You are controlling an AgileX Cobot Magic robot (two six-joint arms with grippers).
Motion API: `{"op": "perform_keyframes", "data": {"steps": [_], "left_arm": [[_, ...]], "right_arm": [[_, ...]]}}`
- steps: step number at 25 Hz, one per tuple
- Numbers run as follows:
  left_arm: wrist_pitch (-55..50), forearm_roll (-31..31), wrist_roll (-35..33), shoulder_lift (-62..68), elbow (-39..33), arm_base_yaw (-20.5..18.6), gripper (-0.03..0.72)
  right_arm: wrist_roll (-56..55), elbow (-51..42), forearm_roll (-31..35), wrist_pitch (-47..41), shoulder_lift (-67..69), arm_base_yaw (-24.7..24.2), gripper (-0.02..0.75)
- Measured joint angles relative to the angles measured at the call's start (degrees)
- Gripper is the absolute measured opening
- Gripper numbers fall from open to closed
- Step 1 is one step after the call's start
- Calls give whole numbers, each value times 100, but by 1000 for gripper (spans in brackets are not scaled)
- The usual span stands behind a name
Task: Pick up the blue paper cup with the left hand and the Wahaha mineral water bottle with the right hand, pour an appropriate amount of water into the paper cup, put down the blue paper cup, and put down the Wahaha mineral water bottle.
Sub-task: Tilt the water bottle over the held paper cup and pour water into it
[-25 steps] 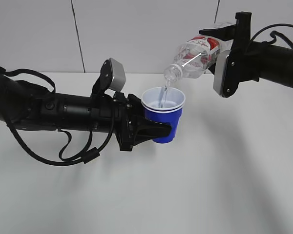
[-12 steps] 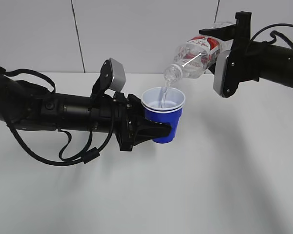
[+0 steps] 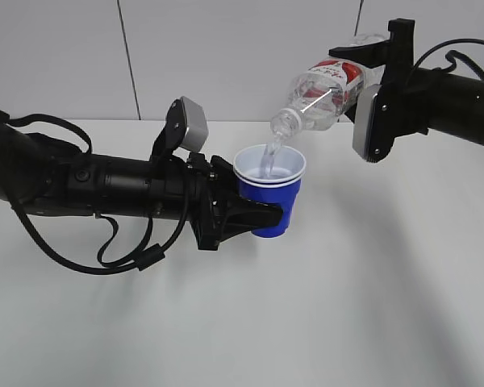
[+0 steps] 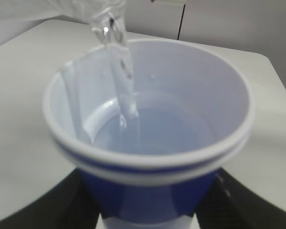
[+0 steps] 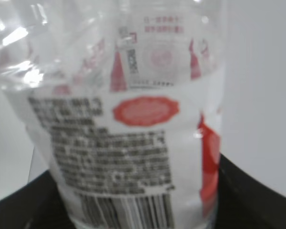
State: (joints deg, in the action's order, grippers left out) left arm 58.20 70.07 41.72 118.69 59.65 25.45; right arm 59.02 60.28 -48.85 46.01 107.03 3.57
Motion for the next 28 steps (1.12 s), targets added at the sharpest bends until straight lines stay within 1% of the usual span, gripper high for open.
{"op": "perform_keyframes", "data": {"steps": [25, 28], "left_arm": [[-21, 0, 0, 0, 0, 0, 423], [-21, -44, 0, 0, 0, 0, 423]], "right_arm": [[8, 21, 9, 12, 0, 0, 482], [-268, 21, 9, 98, 0, 0, 482]]}}
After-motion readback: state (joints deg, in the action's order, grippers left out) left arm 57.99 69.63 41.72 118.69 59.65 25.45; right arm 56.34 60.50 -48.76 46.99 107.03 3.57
